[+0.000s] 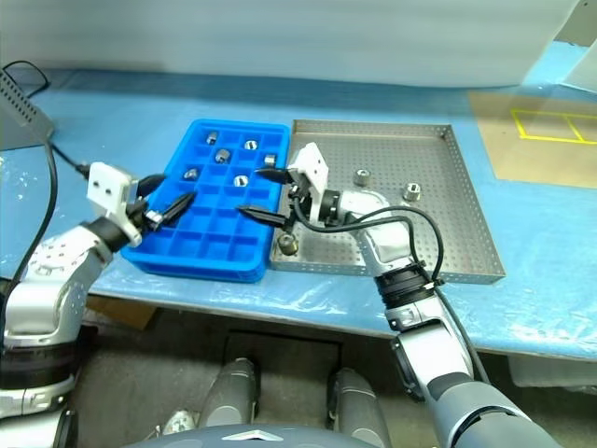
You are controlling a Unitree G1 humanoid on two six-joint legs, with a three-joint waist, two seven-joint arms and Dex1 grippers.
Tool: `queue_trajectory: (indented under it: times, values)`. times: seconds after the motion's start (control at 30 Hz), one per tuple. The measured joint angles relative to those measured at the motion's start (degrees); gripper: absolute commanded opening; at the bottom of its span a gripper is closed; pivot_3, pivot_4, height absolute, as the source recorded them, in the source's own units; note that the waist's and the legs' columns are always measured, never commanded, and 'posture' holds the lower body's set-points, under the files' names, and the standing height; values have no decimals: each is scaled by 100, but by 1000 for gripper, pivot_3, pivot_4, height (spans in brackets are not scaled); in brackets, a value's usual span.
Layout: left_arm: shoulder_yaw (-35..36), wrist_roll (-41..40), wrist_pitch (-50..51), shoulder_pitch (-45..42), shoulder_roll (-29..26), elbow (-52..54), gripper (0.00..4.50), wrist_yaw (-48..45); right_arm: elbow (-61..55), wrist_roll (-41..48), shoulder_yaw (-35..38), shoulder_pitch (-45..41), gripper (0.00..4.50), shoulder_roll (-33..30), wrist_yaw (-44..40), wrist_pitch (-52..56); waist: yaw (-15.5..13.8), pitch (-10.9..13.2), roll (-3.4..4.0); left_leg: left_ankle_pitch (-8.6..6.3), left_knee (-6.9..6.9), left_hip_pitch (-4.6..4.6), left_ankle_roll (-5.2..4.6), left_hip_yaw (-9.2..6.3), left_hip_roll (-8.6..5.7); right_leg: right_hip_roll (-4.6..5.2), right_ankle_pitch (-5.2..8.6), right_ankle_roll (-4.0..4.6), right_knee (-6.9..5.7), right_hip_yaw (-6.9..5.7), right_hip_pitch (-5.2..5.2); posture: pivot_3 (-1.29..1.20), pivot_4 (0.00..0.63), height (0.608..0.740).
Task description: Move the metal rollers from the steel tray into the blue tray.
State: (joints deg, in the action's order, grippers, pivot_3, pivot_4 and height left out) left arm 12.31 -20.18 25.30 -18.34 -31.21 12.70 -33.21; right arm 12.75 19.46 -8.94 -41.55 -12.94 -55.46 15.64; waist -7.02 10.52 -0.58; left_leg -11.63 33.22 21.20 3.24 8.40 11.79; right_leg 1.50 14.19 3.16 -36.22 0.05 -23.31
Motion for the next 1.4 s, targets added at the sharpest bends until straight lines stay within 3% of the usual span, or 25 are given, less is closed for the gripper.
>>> queue_trajectory:
  times: [0.13,0.33,0.5,0.73,0.9,1.13,1.4]
  values:
    - [-584,164,-195,-1021,55,-845,3627,-344,2,-3,322,-2,4500,-270,166,-9,19,0,0,13,2,-14,9,0,-2,-1,1,2,-32,6,-2,11,150,740]
    - [-1453,699,-849,-2679,716,-3222,3627,-870,-274,-5,437,227,4500,-333,451,49,175,0,0,28,3,-12,0,0,-10,-1,1,1,-42,13,-3,-90,150,740]
    - [-1748,1013,-843,-4144,983,-5366,3627,-1450,-734,-2,459,535,4500,-367,740,207,344,2,-3,29,-1,-3,-3,-4,-17,-6,0,0,-38,21,-4,-174,150,740]
    - [-2538,1900,-902,-5471,1002,-7610,3627,-3164,-1442,5,630,1130,4500,-422,1217,405,497,3,-5,28,-10,-5,-6,-10,-25,-7,-4,-6,-7,25,6,-250,150,740]
    - [-2919,2445,-1165,-5868,1053,-8090,3627,-4145,-1790,25,642,1413,4500,-372,1483,503,496,4,-5,27,-13,-8,-7,-10,-25,-6,-6,-8,2,24,17,-288,150,740]
    - [-3071,3012,-1686,-5934,1205,-8465,3627,-4208,-2110,49,642,1713,4500,-313,1775,576,555,4,-5,26,-17,-12,-18,-10,-24,-4,-39,-18,54,21,45,-325,150,740]
    - [-3004,3114,-2119,-5722,1430,-8484,3627,-3940,-2311,74,639,1871,4500,-305,1954,620,612,4,-5,27,-17,-11,-22,-10,-23,-5,-39,-17,54,20,52,-347,150,740]
